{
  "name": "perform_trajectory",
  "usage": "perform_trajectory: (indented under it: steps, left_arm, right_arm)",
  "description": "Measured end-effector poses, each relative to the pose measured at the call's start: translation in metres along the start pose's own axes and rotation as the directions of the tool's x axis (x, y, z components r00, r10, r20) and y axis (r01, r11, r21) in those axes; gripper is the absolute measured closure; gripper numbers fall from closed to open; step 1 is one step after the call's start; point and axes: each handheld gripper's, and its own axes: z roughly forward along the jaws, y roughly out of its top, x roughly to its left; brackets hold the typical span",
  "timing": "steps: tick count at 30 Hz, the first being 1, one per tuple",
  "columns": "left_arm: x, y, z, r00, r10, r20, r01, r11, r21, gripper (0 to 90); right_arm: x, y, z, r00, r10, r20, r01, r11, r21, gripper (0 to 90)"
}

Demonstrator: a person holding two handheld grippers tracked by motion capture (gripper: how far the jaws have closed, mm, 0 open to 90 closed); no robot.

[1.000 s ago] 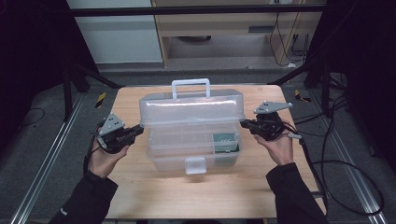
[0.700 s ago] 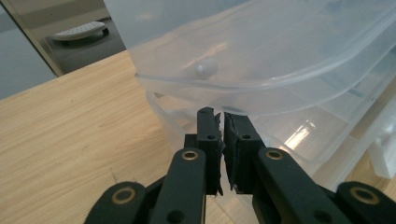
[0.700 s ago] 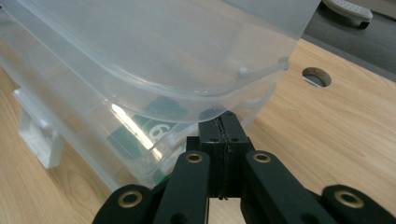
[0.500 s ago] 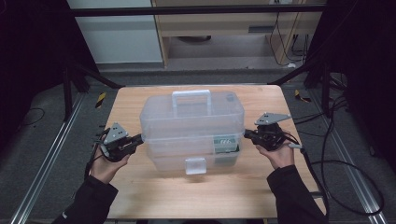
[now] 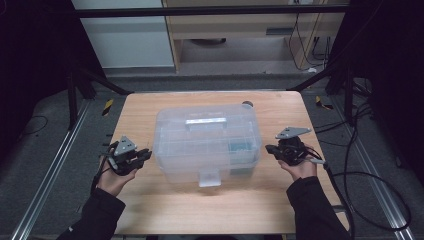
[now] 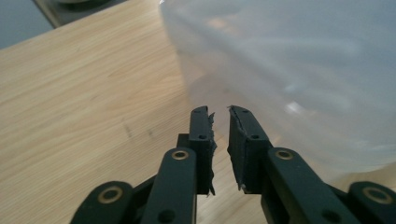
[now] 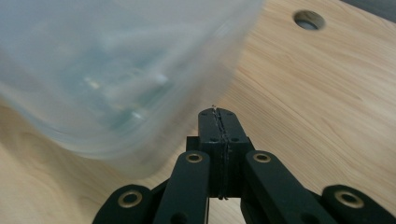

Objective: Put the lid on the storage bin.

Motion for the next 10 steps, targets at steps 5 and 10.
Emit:
perform_trajectory:
  steps: [5, 10]
  left_arm:
    - [0.019, -0.013, 0.003, 0.9931, -0.069, -0.096, 0.068, 0.9976, -0.004, 66.8]
    - [0.034, -0.022, 0.003, 0.9798, -0.100, -0.173, 0.100, 0.9950, -0.009, 49.5]
  right_arm:
    - [-0.017, -0.015, -0.004, 0.9967, 0.054, 0.061, -0.052, 0.998, -0.029, 77.5]
    - [-0.030, -0.029, -0.008, 0.9834, 0.098, 0.153, -0.089, 0.994, -0.066, 48.5]
